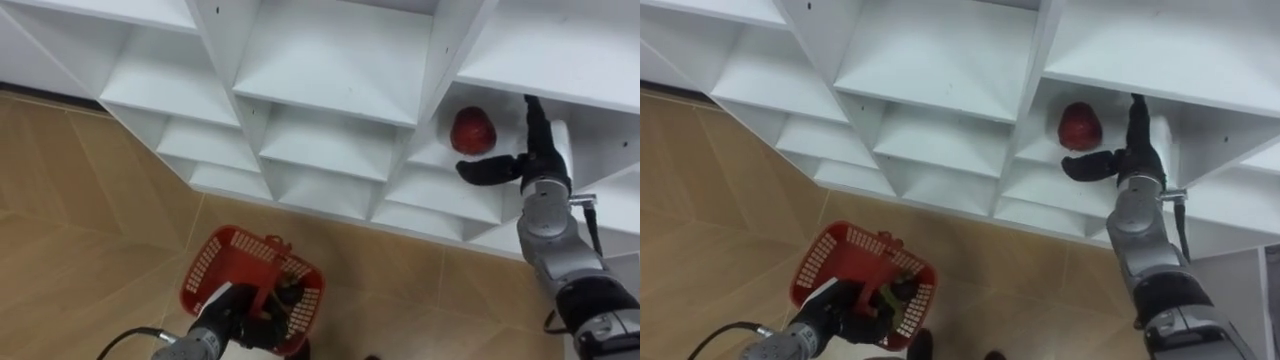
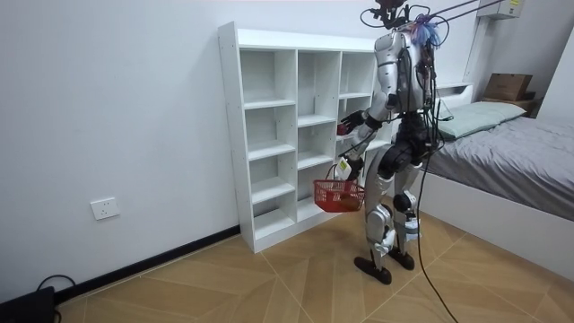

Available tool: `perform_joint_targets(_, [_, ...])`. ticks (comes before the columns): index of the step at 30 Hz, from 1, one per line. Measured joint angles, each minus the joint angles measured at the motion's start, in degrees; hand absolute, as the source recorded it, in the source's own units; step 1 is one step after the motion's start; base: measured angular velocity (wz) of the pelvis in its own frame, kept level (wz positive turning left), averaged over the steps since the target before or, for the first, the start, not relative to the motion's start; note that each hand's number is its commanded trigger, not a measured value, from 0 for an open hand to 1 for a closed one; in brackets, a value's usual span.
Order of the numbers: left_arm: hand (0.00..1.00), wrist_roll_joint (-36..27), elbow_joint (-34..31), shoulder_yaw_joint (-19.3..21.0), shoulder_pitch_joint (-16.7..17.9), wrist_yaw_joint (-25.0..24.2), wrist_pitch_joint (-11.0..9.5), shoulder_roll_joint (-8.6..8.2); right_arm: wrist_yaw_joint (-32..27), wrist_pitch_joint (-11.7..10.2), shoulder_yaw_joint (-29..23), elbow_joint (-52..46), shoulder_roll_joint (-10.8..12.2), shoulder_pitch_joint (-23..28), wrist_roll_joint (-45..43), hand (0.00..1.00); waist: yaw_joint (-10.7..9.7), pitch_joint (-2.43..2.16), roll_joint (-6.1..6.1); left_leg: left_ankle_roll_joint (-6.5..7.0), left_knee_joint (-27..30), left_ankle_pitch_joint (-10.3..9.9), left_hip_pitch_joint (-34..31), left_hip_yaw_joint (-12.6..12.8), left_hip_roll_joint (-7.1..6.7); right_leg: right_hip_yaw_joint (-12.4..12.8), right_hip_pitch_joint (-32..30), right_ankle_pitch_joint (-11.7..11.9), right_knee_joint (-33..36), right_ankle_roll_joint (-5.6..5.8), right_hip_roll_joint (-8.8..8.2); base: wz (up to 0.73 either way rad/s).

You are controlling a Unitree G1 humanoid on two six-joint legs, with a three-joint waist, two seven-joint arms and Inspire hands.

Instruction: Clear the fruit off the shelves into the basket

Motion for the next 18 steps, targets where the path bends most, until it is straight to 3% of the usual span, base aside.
perform_joint_targets(18, [1.00, -0.03, 0.05, -0.41, -0.40, -0.13, 0.03, -0.02, 0.14, -0.02, 0.46, -0.87, 0.07, -1.95, -1.72, 0.00, -0.03, 0.02, 0.57, -0.01, 0.15, 0.05, -0.06, 0.04, 0.00, -0.02, -0.06, -0.01, 0.08, -0.01, 0.01, 0.00])
